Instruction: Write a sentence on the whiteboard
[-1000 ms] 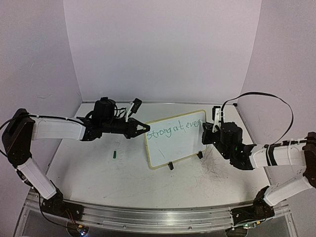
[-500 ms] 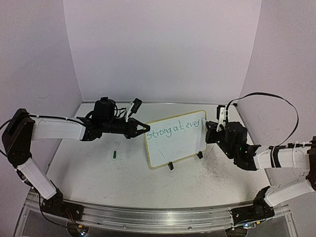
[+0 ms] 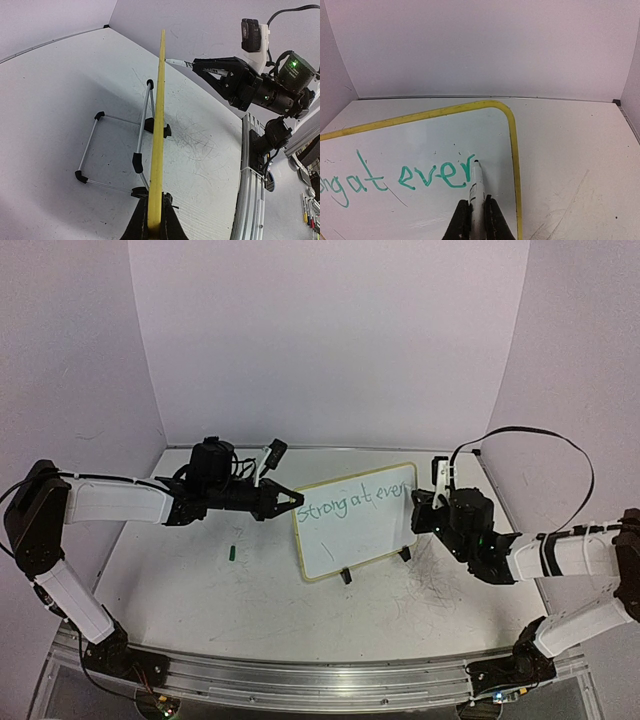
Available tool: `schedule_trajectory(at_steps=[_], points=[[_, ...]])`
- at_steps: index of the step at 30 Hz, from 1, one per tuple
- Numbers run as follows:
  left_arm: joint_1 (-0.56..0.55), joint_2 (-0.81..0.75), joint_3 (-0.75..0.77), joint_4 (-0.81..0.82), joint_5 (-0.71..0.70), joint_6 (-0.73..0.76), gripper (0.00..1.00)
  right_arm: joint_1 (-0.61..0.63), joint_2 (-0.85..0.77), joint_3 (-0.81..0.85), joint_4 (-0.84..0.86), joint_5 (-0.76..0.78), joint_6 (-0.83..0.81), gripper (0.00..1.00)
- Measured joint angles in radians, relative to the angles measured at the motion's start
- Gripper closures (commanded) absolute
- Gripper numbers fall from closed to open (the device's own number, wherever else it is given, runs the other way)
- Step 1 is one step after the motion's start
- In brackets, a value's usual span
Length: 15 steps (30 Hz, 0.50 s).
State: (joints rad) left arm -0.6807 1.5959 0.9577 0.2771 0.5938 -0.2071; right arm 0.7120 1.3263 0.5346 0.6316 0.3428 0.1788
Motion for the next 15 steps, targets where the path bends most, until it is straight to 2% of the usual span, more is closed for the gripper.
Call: schedule_trajectory(at_steps=[15], points=[[0.000, 0.000, 0.000, -0.001, -0.003, -0.003, 1.00, 0.000, 0.004, -0.004, -0.020, 0.004, 0.024, 1.00]])
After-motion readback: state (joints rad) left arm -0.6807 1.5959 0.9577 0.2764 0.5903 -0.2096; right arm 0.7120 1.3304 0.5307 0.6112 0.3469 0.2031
